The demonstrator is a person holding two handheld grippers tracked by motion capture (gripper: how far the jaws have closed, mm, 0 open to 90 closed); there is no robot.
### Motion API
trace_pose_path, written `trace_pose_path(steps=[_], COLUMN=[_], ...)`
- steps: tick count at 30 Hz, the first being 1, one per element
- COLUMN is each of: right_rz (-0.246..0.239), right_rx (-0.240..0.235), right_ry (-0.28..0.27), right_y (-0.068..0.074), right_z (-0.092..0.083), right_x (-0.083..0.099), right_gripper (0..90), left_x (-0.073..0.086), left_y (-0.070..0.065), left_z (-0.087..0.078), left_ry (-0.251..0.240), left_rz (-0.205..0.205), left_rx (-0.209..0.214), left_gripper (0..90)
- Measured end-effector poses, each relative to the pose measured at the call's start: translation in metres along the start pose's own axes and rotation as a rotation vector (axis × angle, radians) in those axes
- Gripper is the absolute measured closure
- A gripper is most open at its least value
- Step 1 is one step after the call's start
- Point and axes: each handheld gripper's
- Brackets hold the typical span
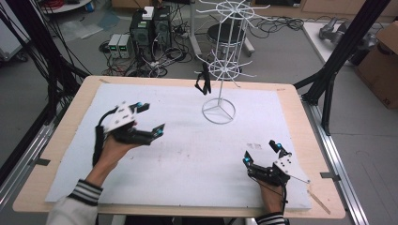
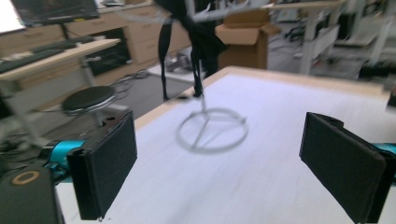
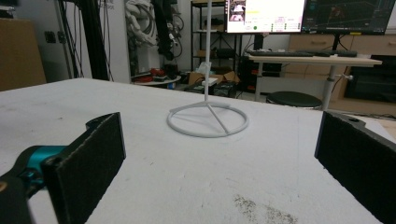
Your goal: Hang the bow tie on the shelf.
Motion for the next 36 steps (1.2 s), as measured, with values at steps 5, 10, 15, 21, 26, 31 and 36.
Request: trace_pose_path(steps=[5,10,15,21,26,31,36], right_rz=[0.001,0.003,-0.001,-0.003,-0.003,0.000,-0.002], right_rx=[0.002,0.003,0.006,0.003,0.003,0.003,0.004], right_ry=[0.003,0.003,-0.005,-0.012,-0.013,-0.017,-0.017], right_y=[0.001,0.001,0.001,0.001,0.002,0.002,0.002], right_z=[0.000,0.000,-0.001,-0.001,-0.002,-0.002,-0.002], right_x=[0.000,0.000,0.000,0.001,0.001,0.001,0.001], right_gripper=[0.7,0.7,0.7,0.7,0.7,0.7,0.7], left_x=[0.051,0.088,0.105,0.110,0.112,0.111,0.111], left_y=[-0.004,-0.003,-0.004,-0.007,-0.004,-0.005,-0.005], left_z=[-0.056,-0.089,-0.094,-0.097,-0.099,-0.099,-0.099], left_ry=[-0.017,-0.087,-0.089,-0.123,-0.141,-0.137,-0.136], left_rz=[-0.058,-0.126,-0.144,-0.133,-0.177,-0.172,-0.168], left_rx=[-0.099,-0.191,-0.235,-0.270,-0.275,-0.274,-0.273], left_gripper=[11.7,11.7,11.7,12.7,12.6,12.6,12.6])
Point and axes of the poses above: each handheld gripper's, and its own axes: z roughly forward along the jaws, x roughly out of its underside, y roughly to its left, and after that the axes turned 7 degrees about z, right-handed
